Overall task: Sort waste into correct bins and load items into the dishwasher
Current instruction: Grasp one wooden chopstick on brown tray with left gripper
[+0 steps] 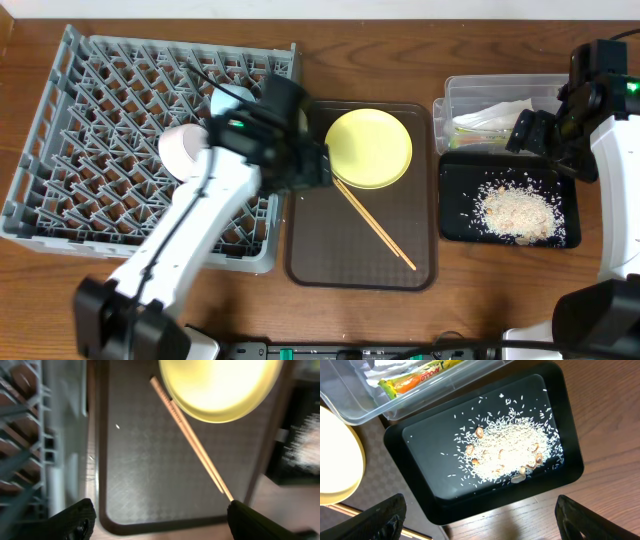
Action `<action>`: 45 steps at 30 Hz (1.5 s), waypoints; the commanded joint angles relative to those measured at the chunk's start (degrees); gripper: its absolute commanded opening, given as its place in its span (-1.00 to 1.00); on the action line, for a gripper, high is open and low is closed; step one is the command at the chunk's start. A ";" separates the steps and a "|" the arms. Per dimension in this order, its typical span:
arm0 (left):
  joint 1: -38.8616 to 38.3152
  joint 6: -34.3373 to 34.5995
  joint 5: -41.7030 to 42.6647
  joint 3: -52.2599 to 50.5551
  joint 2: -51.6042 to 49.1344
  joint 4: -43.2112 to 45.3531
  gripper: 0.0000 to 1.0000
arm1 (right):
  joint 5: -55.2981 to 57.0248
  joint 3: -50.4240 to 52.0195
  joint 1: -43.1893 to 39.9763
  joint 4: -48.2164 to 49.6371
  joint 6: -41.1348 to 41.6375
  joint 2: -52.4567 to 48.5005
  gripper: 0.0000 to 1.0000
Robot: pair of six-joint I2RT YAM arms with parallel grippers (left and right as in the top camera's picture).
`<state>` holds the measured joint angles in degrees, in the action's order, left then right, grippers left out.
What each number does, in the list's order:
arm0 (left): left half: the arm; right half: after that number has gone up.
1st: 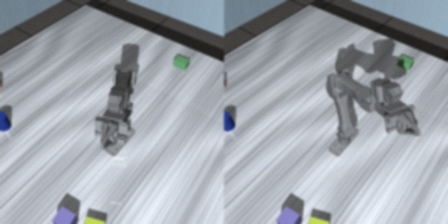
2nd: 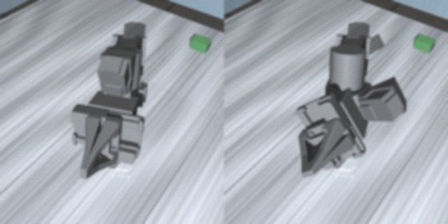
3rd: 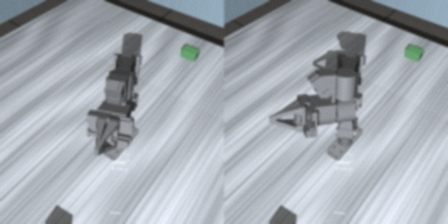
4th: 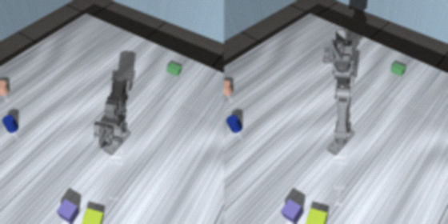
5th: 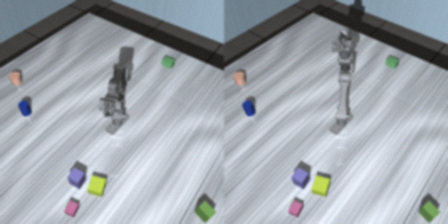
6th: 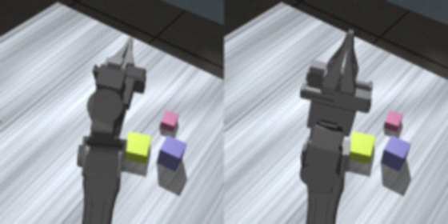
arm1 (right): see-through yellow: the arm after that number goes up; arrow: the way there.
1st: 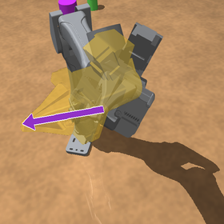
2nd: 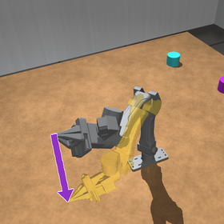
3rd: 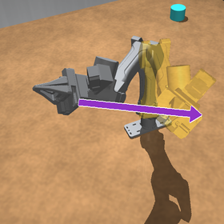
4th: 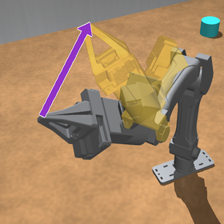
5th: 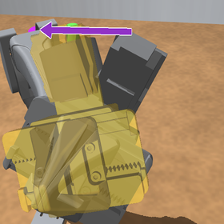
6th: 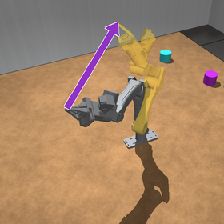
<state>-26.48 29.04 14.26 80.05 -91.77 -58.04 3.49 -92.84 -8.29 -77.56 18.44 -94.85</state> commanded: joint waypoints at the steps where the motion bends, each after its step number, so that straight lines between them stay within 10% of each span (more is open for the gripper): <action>1: -5.44 10.54 -7.06 -2.51 -3.85 2.89 0.74 | 0.55 -0.79 -0.31 -0.09 -0.26 0.46 0.86; 45: -14.75 19.78 -7.91 -3.82 -24.28 8.46 0.73 | 0.52 -0.79 -0.31 -0.09 -0.26 0.44 0.88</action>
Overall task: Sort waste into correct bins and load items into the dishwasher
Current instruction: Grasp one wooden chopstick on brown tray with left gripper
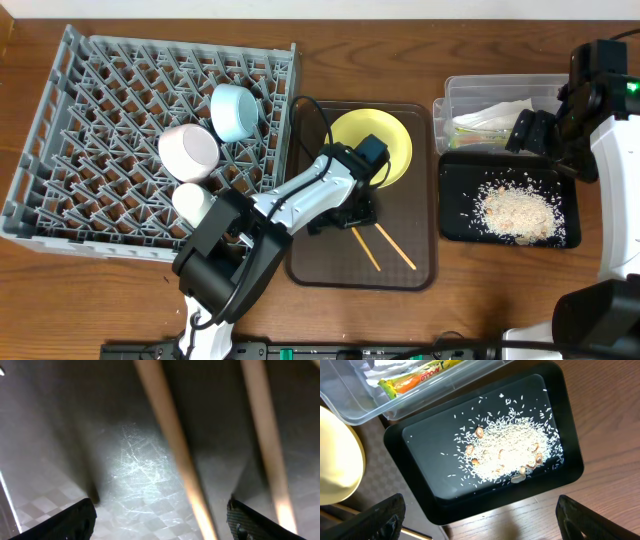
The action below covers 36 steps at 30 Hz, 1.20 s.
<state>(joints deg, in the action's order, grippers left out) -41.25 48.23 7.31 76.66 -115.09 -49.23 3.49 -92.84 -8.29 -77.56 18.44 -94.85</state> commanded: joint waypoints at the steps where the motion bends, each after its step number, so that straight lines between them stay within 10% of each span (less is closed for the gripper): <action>1: 0.02 0.59 -0.98 -0.44 -0.96 -0.20 0.73 | 0.52 -0.79 -0.31 -0.11 -0.26 0.46 0.89; 10: 0.02 0.57 -0.92 -0.44 -0.96 0.68 -0.36 | 0.55 -0.79 -0.31 -0.11 -0.26 0.44 0.88; 36: 3.78 -1.60 -0.96 0.22 1.62 0.07 -0.85 | 0.52 -0.79 -0.31 -0.11 -0.26 0.44 0.89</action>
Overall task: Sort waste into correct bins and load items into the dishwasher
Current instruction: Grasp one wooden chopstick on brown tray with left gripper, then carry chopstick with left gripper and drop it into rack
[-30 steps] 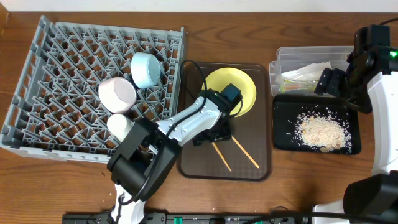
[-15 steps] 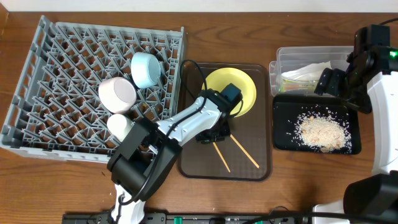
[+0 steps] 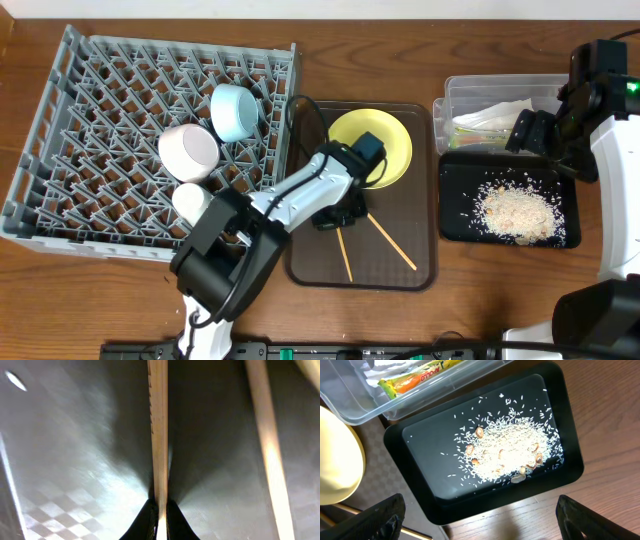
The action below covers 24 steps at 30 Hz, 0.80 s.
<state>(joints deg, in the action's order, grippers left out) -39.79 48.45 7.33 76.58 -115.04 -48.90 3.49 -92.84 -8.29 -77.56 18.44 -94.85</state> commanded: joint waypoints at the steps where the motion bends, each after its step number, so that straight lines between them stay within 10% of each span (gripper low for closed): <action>1: 3.04 -2.93 -0.98 0.52 2.27 -0.31 -0.85 | 0.55 -0.79 -0.31 -0.11 -0.26 0.44 0.89; 12: 12.02 -37.53 -1.03 3.50 19.93 -1.64 -0.85 | 0.52 -0.79 -0.31 -0.07 -0.26 0.44 0.89; 24: 22.03 -49.09 -9.16 2.36 23.47 3.56 -0.83 | -0.59 -0.79 -0.31 -0.07 -0.50 0.44 0.89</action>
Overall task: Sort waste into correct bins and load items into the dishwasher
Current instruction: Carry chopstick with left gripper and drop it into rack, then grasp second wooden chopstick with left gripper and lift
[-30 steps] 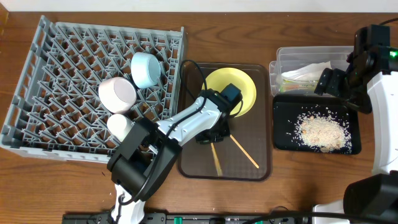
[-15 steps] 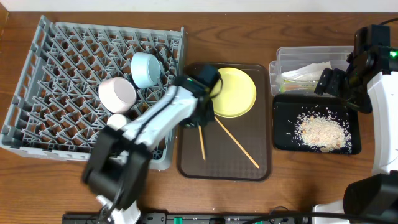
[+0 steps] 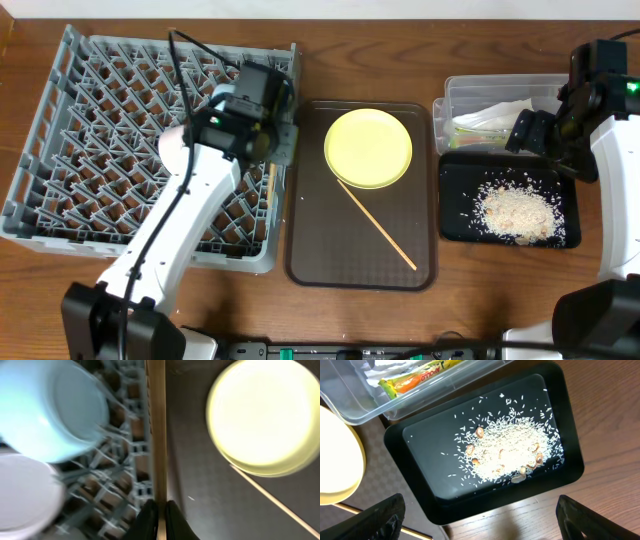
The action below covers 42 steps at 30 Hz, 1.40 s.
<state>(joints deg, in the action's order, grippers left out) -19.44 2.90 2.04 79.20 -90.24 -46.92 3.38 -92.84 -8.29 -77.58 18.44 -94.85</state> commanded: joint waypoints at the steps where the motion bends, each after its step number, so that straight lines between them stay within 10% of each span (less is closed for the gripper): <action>1: 2.03 -3.54 -3.87 -0.26 -1.75 2.05 -0.82 | -0.48 -0.79 -0.31 -0.04 -0.50 0.44 0.89; 15: 3.08 2.80 3.91 -0.26 -3.52 0.63 -0.02 | -0.46 -0.79 -0.31 -0.07 -0.50 0.44 0.89; 20: -1.95 14.99 16.68 -1.14 -3.67 -0.63 0.00 | -0.48 -0.79 -0.31 -0.04 -0.50 0.44 0.89; 29: -17.27 38.12 8.04 -3.15 -8.48 0.66 0.11 | -0.48 -0.79 -0.31 -0.09 -0.50 0.44 0.89; 42: -28.72 45.92 5.81 -3.13 -22.95 9.70 0.10 | -0.66 -0.79 -0.31 -0.11 -0.50 0.46 0.89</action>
<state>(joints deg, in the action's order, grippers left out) -47.53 46.13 10.26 76.64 -111.15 -37.56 2.96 -92.84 -8.29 -77.56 18.41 -94.85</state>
